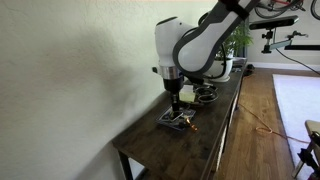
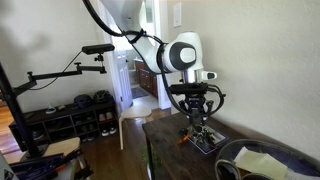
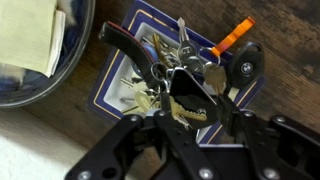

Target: Pick the keys and put them on the object

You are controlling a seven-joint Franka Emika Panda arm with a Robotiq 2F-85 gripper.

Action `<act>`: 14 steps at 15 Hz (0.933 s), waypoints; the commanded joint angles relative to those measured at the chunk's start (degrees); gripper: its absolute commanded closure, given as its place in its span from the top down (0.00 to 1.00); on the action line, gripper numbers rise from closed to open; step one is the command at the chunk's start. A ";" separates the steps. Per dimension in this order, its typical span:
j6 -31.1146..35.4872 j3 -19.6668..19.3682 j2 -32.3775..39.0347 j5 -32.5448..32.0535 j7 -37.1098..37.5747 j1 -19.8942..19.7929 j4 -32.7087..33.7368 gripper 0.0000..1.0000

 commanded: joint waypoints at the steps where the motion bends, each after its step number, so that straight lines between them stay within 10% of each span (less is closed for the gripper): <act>1: 0.35 0.24 -2.80 -0.13 1.12 0.40 -2.00 0.83; 4: -0.03 1.09 -3.80 0.84 0.64 0.31 -2.45 1.00; 14: -7.10 5.32 -8.50 10.45 1.83 0.68 -3.05 1.00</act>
